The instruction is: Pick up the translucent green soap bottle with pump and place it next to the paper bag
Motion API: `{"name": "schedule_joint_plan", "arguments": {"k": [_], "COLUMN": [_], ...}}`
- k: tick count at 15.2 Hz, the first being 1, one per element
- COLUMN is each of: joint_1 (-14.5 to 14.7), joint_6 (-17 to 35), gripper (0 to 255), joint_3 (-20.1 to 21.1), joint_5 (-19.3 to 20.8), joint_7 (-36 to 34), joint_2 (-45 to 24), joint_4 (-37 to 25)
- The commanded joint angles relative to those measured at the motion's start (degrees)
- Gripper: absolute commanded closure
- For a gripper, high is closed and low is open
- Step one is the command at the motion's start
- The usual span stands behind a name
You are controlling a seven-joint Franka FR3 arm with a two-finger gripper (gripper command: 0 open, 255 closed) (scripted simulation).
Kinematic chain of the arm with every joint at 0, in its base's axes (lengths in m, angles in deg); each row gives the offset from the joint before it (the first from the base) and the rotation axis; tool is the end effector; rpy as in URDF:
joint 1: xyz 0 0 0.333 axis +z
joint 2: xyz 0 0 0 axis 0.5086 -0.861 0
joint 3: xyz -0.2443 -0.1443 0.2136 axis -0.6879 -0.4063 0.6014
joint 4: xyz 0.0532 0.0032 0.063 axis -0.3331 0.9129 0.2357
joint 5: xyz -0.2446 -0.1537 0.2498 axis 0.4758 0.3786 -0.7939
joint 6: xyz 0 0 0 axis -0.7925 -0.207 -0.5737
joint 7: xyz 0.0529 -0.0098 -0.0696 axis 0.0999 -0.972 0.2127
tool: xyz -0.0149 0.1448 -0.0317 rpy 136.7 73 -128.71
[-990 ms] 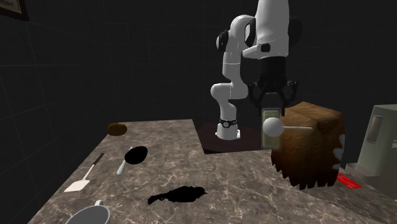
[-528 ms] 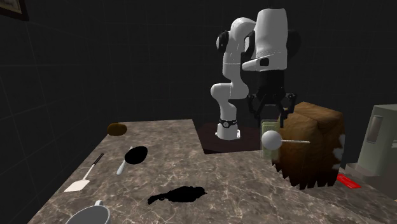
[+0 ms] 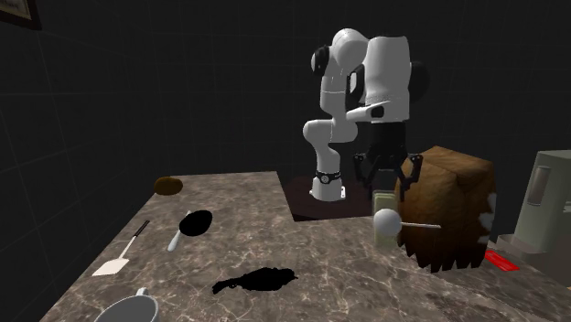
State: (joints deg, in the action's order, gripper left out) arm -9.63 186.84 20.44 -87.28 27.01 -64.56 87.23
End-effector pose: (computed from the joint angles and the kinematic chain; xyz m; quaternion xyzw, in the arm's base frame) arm 0.5829 0.2609 0.4501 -0.9951 -0.0254 -0.0831 0.0464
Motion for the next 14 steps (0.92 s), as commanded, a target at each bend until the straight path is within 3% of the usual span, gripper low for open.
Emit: {"name": "schedule_joint_plan", "arguments": {"k": [1, 14], "joint_1": [0.0, 0.1], "joint_6": [1.5, 10.4], "gripper": [255, 255], "joint_3": [0.0, -0.1], "joint_5": [0.0, 0.2], "joint_7": [0.0, 0.0], "joint_2": [-0.4, -4.4], "joint_4": [1.0, 5.9]}}
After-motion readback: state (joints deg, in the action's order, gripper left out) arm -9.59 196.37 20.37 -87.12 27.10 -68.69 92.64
